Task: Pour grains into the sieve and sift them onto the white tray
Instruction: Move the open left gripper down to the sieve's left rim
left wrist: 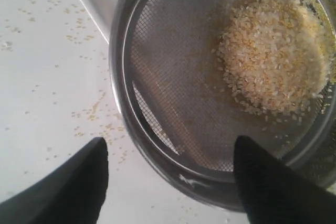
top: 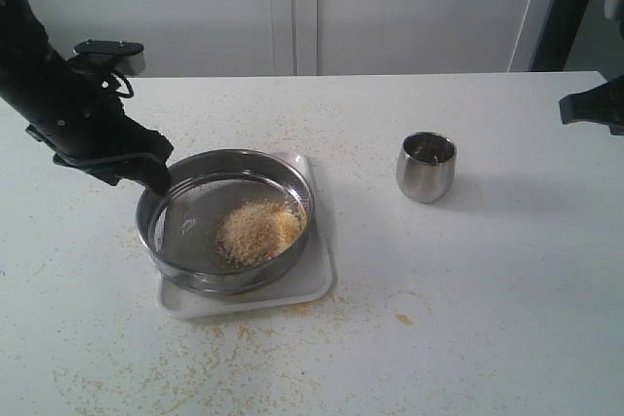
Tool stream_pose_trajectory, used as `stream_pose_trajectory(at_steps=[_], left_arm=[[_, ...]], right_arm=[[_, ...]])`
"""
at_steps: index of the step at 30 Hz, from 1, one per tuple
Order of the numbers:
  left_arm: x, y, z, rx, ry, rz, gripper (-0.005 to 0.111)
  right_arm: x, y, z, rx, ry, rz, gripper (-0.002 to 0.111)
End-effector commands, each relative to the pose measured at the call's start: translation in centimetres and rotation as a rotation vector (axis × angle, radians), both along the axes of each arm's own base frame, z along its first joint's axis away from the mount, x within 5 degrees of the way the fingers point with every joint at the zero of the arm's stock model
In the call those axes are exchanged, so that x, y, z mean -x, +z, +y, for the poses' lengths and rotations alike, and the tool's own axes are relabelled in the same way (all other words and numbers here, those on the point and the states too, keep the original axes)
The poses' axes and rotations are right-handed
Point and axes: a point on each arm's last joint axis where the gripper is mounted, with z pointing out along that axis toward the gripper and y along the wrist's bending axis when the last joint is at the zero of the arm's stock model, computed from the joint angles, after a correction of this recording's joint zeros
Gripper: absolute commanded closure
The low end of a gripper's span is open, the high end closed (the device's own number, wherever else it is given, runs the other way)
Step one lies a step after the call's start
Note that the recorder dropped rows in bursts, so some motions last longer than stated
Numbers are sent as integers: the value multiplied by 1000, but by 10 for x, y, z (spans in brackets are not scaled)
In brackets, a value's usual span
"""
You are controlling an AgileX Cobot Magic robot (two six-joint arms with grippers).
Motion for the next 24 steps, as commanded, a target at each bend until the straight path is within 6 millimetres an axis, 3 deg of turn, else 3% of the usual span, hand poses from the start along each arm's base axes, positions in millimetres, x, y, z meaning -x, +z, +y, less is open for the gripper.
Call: stream_pose_trajectory(at_steps=[1,10,24], left_arm=[[-9,-9,-3,-1,9,-30,39],[-25,-30,-5,-2,40,-73,41],[-32,-59,-7,-14,61,-4,44]], right_arm=[[1,1,-1,0,0,-6,108],[1,1,-1,0,0,-6,108],[1,1,-1,0,0,-6,108]])
